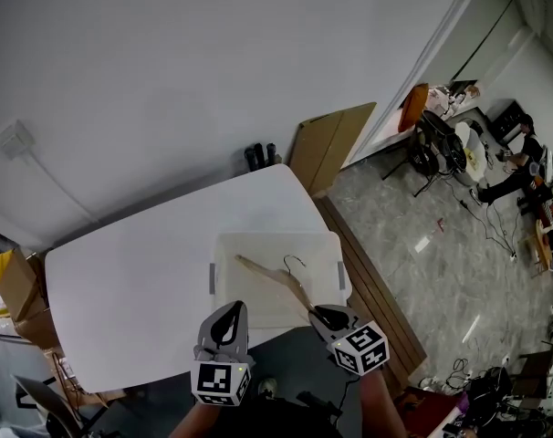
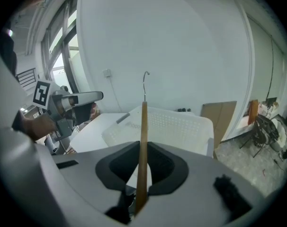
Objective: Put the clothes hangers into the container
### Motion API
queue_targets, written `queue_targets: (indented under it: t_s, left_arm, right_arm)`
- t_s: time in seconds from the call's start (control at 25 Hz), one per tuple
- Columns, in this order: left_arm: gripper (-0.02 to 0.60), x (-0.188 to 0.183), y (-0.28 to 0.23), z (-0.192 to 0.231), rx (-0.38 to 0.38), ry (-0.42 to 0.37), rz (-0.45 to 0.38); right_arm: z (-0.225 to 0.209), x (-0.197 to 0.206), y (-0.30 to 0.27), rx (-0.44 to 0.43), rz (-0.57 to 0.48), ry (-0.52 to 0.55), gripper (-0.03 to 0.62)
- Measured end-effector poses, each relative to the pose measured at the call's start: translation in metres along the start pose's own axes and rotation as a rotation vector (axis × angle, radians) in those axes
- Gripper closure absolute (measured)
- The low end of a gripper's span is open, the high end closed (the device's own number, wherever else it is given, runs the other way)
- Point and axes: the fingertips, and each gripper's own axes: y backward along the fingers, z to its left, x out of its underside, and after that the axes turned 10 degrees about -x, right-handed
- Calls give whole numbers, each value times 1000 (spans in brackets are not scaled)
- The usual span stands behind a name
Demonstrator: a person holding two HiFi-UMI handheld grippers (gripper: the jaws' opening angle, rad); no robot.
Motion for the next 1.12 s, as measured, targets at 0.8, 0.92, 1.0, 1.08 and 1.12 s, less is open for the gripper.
queue_targets:
  t_s: [0.8,0.92,1.0,1.08,1.12]
  left_arm:
    - [574,5,-17,19,-11,15,21]
    - [574,6,-19,22,-14,18,25]
    - [574,7,-20,24,-17,20,28]
    - [574,8,-22,25,-19,22,30]
    - [574,8,-23,26,-21,22,31]
  right_arm:
    - [-21,1,-34,-27,109,-9,534]
    - [-24,2,-41,-32,133,-11,534]
    - [-26,2,-45,-34,148,-13,534]
    - [-28,3,-48,-36,158,-17,534]
    - [-29,4,-49,-36,161,-19,534]
